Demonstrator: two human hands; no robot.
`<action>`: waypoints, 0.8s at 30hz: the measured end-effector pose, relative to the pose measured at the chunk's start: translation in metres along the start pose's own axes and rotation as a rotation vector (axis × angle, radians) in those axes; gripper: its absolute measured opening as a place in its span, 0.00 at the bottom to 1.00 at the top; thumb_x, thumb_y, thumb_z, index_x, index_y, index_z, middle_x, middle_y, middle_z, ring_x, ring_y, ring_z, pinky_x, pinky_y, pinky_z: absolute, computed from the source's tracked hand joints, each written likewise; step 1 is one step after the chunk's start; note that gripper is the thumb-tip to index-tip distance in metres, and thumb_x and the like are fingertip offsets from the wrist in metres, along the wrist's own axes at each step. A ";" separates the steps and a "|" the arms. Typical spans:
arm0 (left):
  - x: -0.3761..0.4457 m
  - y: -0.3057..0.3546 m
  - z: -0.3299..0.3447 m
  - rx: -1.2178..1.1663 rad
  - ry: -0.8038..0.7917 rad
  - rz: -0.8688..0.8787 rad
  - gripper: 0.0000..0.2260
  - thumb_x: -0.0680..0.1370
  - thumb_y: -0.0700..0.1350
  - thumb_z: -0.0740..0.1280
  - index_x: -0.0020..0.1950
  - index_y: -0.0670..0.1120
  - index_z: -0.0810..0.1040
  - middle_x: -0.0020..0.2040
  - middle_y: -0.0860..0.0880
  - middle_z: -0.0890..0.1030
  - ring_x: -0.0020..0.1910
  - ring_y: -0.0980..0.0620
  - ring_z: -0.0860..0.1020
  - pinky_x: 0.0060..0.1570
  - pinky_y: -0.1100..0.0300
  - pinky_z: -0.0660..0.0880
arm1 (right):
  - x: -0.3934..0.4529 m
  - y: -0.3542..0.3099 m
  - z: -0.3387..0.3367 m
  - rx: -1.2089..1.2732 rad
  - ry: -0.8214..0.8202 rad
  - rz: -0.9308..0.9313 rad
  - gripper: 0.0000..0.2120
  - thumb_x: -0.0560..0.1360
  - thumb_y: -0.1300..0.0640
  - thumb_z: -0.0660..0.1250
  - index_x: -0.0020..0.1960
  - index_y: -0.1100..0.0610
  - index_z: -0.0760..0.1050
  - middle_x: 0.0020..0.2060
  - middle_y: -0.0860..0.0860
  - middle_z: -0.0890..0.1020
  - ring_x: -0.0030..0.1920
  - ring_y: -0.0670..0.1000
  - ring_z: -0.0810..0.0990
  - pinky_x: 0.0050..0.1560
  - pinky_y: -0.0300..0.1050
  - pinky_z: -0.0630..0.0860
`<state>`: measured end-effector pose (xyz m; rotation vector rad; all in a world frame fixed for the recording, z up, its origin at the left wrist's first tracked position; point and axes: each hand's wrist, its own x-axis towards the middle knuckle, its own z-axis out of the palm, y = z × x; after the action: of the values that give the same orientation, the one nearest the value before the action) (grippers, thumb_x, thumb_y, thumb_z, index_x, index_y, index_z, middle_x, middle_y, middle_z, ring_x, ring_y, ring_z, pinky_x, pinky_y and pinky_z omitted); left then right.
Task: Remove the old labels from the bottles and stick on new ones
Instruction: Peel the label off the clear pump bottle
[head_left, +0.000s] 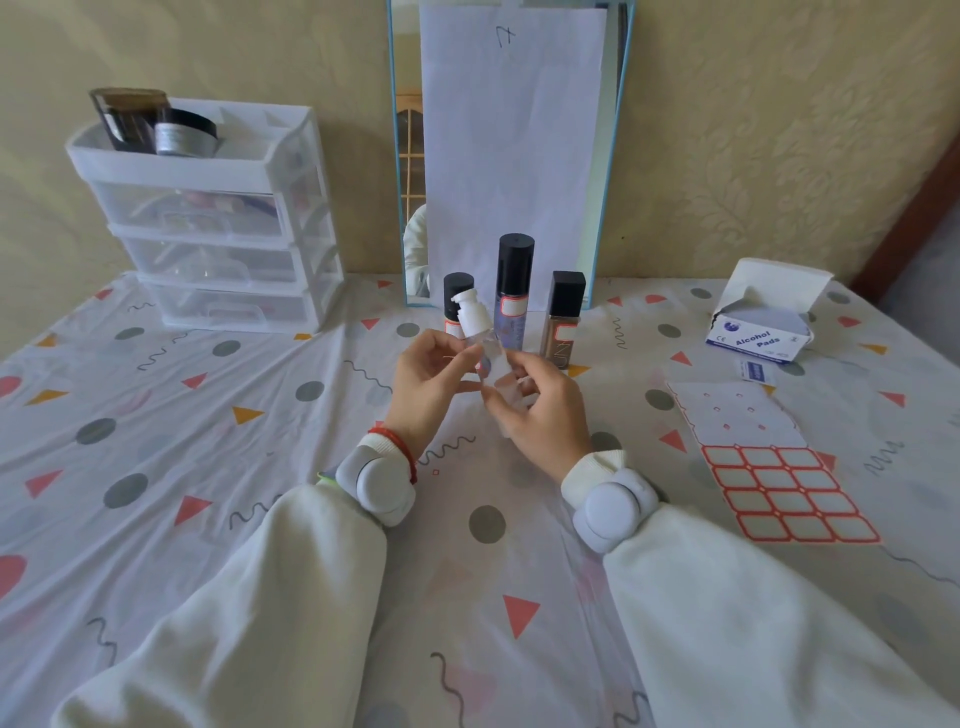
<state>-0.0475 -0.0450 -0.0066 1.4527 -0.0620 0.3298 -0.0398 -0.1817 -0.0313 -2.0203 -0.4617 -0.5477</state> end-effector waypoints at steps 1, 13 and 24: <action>0.000 0.001 0.000 0.000 0.006 -0.005 0.03 0.77 0.36 0.66 0.45 0.37 0.73 0.34 0.49 0.81 0.38 0.48 0.81 0.40 0.54 0.80 | 0.000 0.000 0.000 -0.002 0.006 0.001 0.20 0.70 0.55 0.74 0.59 0.60 0.77 0.47 0.53 0.81 0.41 0.46 0.76 0.41 0.27 0.69; 0.000 0.002 -0.002 0.013 0.036 -0.060 0.07 0.75 0.30 0.65 0.39 0.38 0.78 0.32 0.48 0.82 0.33 0.53 0.81 0.42 0.59 0.81 | 0.001 0.006 0.000 -0.015 0.041 0.009 0.21 0.68 0.56 0.76 0.59 0.58 0.76 0.46 0.46 0.77 0.44 0.47 0.76 0.43 0.33 0.73; 0.002 0.001 -0.002 0.084 0.078 -0.057 0.04 0.75 0.30 0.65 0.43 0.31 0.79 0.36 0.42 0.81 0.33 0.54 0.81 0.43 0.60 0.81 | 0.002 0.006 0.001 0.026 0.013 0.028 0.23 0.69 0.59 0.75 0.62 0.59 0.75 0.50 0.47 0.77 0.46 0.45 0.75 0.43 0.20 0.69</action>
<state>-0.0465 -0.0426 -0.0056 1.5202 0.0570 0.3452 -0.0352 -0.1832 -0.0348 -1.9943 -0.4298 -0.5346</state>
